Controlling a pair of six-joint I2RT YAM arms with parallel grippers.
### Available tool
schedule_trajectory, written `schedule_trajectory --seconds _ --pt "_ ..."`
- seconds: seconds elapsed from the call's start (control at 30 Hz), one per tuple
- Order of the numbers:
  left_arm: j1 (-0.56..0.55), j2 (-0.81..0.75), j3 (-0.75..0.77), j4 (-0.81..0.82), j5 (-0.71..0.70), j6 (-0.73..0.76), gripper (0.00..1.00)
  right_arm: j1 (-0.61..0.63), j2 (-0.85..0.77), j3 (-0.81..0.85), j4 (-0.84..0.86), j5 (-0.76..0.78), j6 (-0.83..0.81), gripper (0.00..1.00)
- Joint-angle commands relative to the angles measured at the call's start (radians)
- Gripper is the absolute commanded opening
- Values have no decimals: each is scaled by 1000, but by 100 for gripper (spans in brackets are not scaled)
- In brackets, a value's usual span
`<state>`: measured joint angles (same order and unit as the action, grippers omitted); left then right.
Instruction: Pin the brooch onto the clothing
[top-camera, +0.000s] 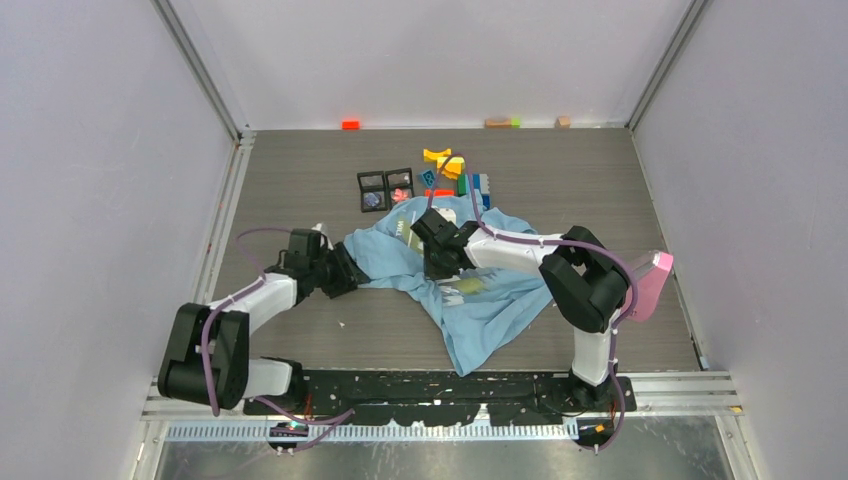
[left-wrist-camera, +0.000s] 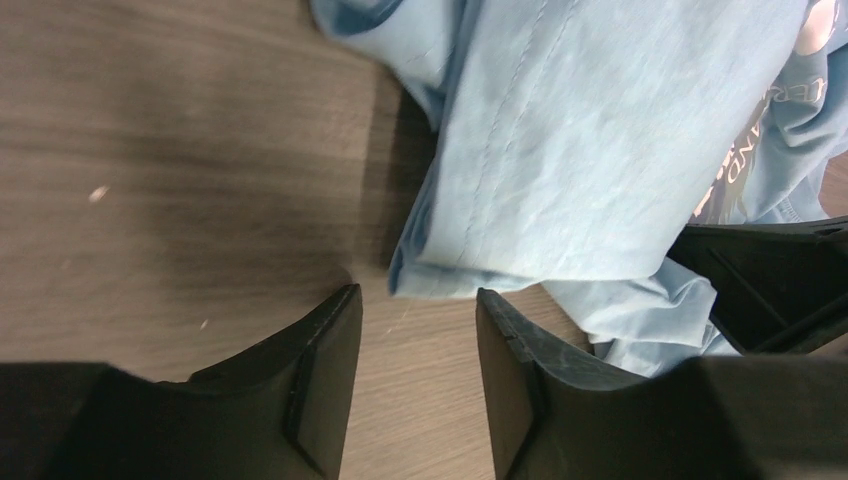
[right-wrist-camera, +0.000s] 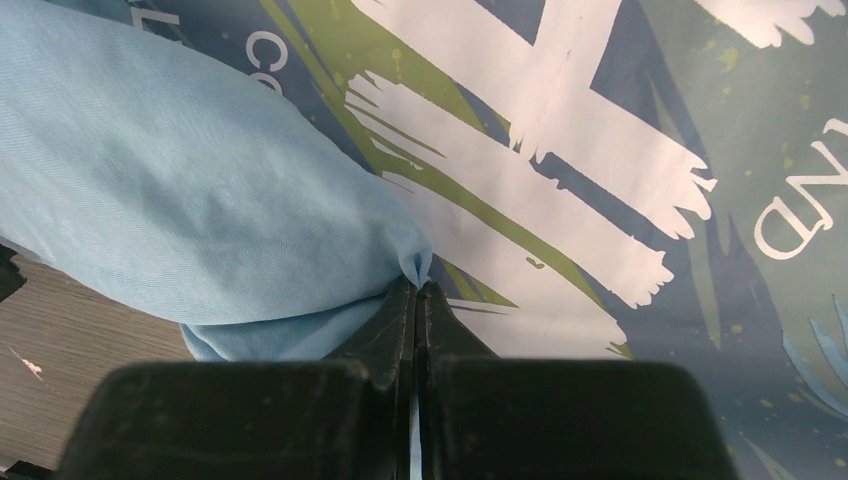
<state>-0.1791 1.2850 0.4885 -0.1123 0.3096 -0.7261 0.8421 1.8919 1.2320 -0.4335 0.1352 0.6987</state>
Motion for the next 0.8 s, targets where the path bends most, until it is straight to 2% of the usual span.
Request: schedule_trajectory --seconds 0.0,0.17,0.4,0.5,0.57,0.6,0.7,0.77 --pt "-45 66 25 71 0 -7 45 5 2 4 35 0 15 0" --pt "-101 80 16 55 -55 -13 37 5 1 12 31 2 14 1" --pt "-118 36 -26 13 -127 -7 39 5 3 35 22 3 6 0" --pt "-118 36 -25 12 -143 7 24 4 5 42 20 -2 6 0" --pt "-118 44 -9 6 -146 17 4 5 5 48 18 -7 4 0" --pt "-118 41 3 -4 -155 22 0 5 -1 53 11 -12 1 0" --pt "-95 -19 55 -62 -171 43 0 5 -41 67 -20 -16 -12 0" --pt "-45 -91 101 -131 -172 60 0 5 -93 69 -53 -9 -20 8"
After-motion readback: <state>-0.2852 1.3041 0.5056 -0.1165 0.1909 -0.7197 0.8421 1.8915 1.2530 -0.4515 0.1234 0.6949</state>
